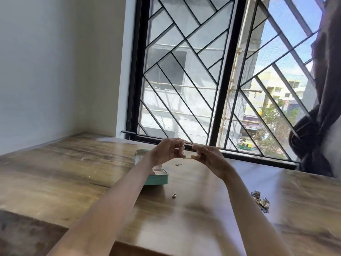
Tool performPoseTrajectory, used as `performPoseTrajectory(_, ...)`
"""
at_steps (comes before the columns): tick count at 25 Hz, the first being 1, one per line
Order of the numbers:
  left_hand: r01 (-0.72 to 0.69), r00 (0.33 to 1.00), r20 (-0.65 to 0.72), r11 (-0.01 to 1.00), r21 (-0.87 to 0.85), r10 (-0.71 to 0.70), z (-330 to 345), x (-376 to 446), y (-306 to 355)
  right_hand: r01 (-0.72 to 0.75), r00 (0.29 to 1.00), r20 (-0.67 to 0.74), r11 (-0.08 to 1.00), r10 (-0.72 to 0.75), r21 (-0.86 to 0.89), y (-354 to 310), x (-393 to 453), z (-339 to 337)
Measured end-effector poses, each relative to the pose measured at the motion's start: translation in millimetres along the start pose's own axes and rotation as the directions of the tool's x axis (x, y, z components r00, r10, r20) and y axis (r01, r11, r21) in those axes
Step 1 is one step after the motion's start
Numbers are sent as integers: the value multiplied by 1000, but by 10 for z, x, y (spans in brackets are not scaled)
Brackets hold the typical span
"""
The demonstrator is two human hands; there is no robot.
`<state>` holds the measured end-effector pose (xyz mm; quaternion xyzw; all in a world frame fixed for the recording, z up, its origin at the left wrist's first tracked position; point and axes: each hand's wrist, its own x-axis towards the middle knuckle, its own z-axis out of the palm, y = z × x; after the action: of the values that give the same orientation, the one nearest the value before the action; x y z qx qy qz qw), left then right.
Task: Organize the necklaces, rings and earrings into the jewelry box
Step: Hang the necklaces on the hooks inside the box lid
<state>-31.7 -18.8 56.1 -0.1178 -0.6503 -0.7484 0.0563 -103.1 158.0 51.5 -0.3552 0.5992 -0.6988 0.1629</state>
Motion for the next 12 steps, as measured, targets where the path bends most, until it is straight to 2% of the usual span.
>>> performPoseTrajectory(3, 35, 998, -56, 998, 51, -32, -119, -59, 74, 53, 998, 43, 994, -49, -93, -105, 63, 137)
performPoseTrajectory(6, 57, 975, -223, 982, 182, -16, -263, -111, 169, 65, 997, 55, 992, -59, -112, -150, 135, 289)
performPoseTrajectory(8, 66, 935, -355, 969, 237, 23, -373, -159, 214, 59, 996, 72, 989, -49, -137, -144, 176, 374)
performPoseTrajectory(9, 92, 888, -458, 954, 284, 50, -447, -179, 216, 58, 996, 73, 987, -48, -150, -126, 202, 403)
performPoseTrajectory(10, 143, 810, -579, 928, 343, 89, -529, -197, 195, 59, 996, 69, 986, -49, -157, -107, 225, 420)
performPoseTrajectory(12, 327, 622, -764, 827, 456, 175, -763, -240, 73, 64, 996, 77, 985, -53, -158, -63, 282, 446)
